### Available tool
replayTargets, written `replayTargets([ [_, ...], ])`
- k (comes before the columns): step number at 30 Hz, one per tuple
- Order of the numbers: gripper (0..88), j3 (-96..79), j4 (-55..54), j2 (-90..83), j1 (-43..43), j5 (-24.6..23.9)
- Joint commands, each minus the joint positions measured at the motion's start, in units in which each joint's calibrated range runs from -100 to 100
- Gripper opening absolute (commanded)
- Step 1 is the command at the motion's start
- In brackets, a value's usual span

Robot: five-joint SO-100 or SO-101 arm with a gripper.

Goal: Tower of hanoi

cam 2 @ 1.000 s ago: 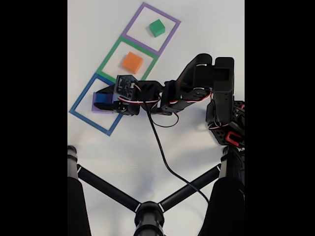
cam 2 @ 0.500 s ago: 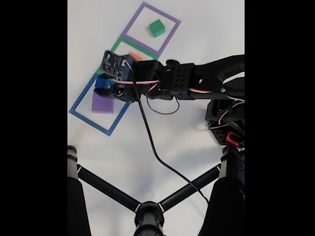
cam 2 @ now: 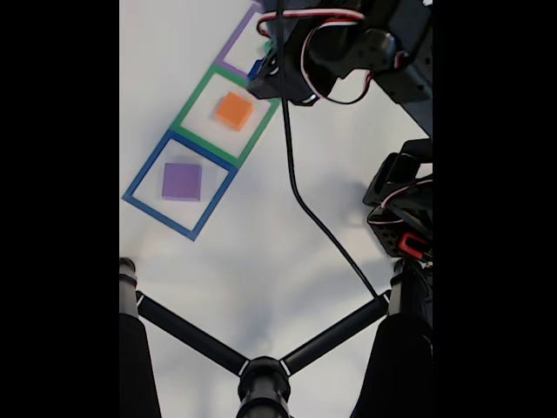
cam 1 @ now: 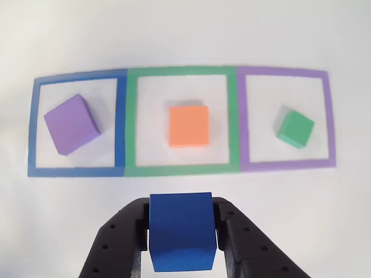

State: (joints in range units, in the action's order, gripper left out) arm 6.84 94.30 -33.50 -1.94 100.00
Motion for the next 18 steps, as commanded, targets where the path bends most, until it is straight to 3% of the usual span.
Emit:
replayTargets([
  [1,1.1,9.3,5.5,-0.3,-6.7,0.0],
  [18,1.1,4.2,4.4,-2.6,-24.8,0.0],
])
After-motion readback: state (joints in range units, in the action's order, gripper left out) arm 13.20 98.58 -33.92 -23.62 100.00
